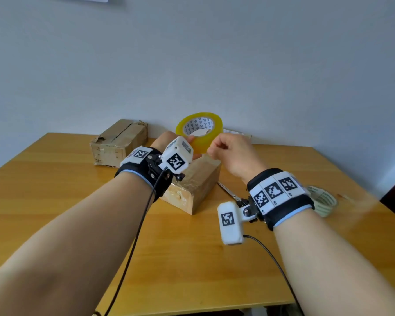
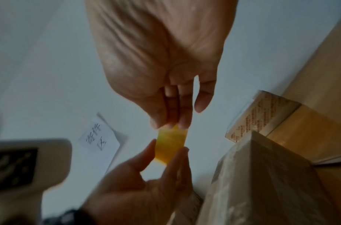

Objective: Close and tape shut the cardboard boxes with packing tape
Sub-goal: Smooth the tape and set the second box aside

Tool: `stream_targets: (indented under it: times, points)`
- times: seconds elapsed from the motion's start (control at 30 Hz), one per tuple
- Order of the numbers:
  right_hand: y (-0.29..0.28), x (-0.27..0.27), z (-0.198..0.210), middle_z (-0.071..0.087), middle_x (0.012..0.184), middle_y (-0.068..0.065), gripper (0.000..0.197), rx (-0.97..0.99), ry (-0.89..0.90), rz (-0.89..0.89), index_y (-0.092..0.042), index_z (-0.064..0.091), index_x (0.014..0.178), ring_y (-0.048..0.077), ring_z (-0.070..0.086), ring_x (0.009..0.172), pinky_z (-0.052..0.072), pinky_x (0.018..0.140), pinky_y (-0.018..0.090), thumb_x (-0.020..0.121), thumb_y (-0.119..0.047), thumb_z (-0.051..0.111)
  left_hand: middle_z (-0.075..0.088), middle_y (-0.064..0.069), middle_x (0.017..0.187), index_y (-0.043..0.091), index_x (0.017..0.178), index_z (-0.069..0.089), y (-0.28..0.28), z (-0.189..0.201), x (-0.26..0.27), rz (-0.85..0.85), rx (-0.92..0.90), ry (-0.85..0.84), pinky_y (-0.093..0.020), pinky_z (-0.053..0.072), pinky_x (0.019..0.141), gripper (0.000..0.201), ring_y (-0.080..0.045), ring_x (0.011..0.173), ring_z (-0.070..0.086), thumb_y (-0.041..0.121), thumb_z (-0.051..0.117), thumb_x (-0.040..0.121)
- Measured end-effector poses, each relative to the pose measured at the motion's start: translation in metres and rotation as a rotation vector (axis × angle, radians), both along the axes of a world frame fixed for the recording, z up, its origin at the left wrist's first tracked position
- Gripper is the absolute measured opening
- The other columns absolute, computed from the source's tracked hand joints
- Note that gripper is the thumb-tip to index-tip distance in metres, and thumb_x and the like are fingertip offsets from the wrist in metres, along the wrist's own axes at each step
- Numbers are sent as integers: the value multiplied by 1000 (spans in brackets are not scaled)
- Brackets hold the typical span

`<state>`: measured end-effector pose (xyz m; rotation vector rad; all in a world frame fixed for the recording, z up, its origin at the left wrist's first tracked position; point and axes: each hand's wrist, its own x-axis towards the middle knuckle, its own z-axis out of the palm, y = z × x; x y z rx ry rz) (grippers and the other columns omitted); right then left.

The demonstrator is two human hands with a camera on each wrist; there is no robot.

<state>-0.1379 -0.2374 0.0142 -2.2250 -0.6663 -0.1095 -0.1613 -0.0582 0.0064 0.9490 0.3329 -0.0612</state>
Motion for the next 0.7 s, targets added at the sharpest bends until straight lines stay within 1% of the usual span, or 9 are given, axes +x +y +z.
stream_targets:
  times: [0.07, 0.13, 0.2, 0.27, 0.33, 0.43, 0.53, 0.63, 0.7]
  points:
    - [-4, 4, 0, 72, 86, -1, 16, 138, 119, -76, -14, 70, 83, 19, 69, 90, 55, 92, 42, 97, -22, 66, 63, -14, 95, -4, 135, 50, -2, 5, -5, -28, 42, -51, -42, 55, 94, 41, -26, 85, 66, 7, 56, 96]
    - [-7, 7, -2, 75, 83, 1, 18, 228, 207, -125, -18, 70, 79, 21, 72, 89, 55, 94, 47, 95, -26, 67, 72, -18, 98, -3, 110, 66, -2, 8, -14, -107, 46, -52, -44, 55, 91, 20, -30, 86, 73, 8, 58, 95]
    - [-9, 10, -3, 77, 82, 2, 20, 223, 200, -146, -19, 71, 77, 23, 74, 87, 56, 93, 49, 93, -31, 68, 74, -19, 98, -2, 98, 69, -2, 6, -16, -121, 47, -21, -44, 55, 87, 16, -30, 84, 75, 8, 56, 96]
    - [-10, 11, -2, 76, 82, 3, 21, 205, 171, -181, -20, 70, 76, 23, 73, 84, 57, 90, 48, 92, -34, 69, 74, -20, 98, -3, 94, 73, -3, 4, -18, -133, 42, -26, -43, 55, 87, 19, -31, 84, 74, 9, 58, 93]
    - [-16, 16, -3, 74, 88, 1, 18, 250, 213, -215, -21, 70, 86, 18, 71, 79, 59, 85, 42, 95, -36, 67, 73, -21, 99, -5, 91, 76, -3, 3, -16, -124, -4, -29, -42, 55, 91, 20, -33, 90, 73, 10, 63, 87]
    - [-21, 22, -5, 75, 104, 5, 34, 432, 553, -203, -16, 68, 113, 18, 70, 89, 59, 79, 39, 100, -46, 60, 73, -22, 98, -5, 97, 69, -4, 4, -14, -121, -12, -1, -42, 51, 99, 19, -34, 97, 69, 11, 60, 92]
    - [-19, 25, -8, 77, 108, 7, 39, 693, 852, -100, -13, 66, 119, 20, 71, 99, 54, 72, 32, 102, -47, 57, 74, -17, 92, -1, 106, 64, -11, 7, -6, -169, 60, 4, -39, 56, 90, 21, -28, 87, 72, 16, 61, 95]
    - [-19, 32, -12, 76, 103, 8, 33, 882, 792, -197, -14, 63, 114, 18, 73, 81, 50, 55, 23, 104, -44, 54, 68, -9, 74, 3, 109, 55, -17, 5, 8, -199, 273, 111, -31, 57, 82, 38, -22, 76, 68, 29, 73, 88]
    - [-22, 38, -14, 71, 98, 5, 31, 766, 599, -335, -16, 64, 110, 20, 67, 80, 51, 56, 28, 104, -45, 55, 61, -4, 72, 6, 98, 57, -14, 6, 15, -87, 482, 121, -28, 48, 72, 32, -16, 63, 55, 33, 71, 90]
